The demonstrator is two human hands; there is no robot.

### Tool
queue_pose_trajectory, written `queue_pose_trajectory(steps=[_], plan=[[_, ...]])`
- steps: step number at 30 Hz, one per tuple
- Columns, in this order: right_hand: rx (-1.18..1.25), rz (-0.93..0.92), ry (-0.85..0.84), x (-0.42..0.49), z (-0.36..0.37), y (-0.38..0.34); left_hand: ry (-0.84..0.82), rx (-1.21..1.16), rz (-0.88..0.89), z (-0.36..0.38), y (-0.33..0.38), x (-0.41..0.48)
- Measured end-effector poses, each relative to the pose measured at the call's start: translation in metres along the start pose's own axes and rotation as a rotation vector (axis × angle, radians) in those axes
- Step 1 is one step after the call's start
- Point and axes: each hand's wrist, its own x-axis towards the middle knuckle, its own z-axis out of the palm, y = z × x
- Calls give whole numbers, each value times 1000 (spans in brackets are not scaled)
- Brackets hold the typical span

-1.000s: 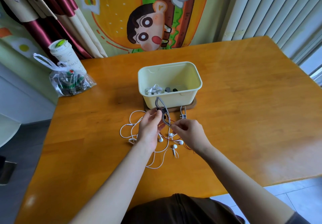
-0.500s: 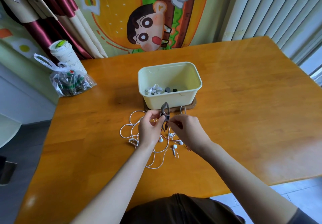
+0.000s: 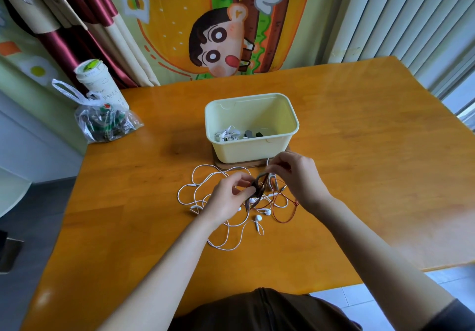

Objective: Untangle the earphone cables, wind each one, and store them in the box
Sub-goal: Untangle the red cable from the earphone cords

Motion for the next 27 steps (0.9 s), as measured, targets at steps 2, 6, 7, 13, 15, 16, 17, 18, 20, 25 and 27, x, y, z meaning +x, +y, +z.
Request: queue_pose_trajectory(steps=[2, 6, 7, 13, 15, 16, 17, 18, 20, 25, 27], plan=[[58, 65, 19, 1, 0, 3, -59, -110, -25, -3, 4, -1], [172, 176, 15, -2, 9, 8, -73, -487, -73, -2, 18, -3], [212, 210, 21, -4, 13, 8, -60, -585, -91, 0, 21, -3], [398, 346, 4, -19, 35, 4, 77, -879, -225, 9, 27, -4], [403, 350, 4, -22, 37, 3, 115, -886, -228, 9, 27, -4], [402, 345, 7, -22, 37, 3, 131, -882, -217, 9, 27, -3], [400, 343, 9, -22, 37, 2, 149, -882, -208, 9, 27, -2], [394, 340, 6, -21, 37, 2, 169, -893, -206, 9, 28, -2], [360, 330, -4, -21, 37, 1, 210, -900, -206, 9, 29, 0], [235, 285, 4, -21, 34, -1, 309, -807, -192, 11, 29, 3], [179, 267, 6, -22, 33, -3, 352, -776, -203, 13, 28, 4]])
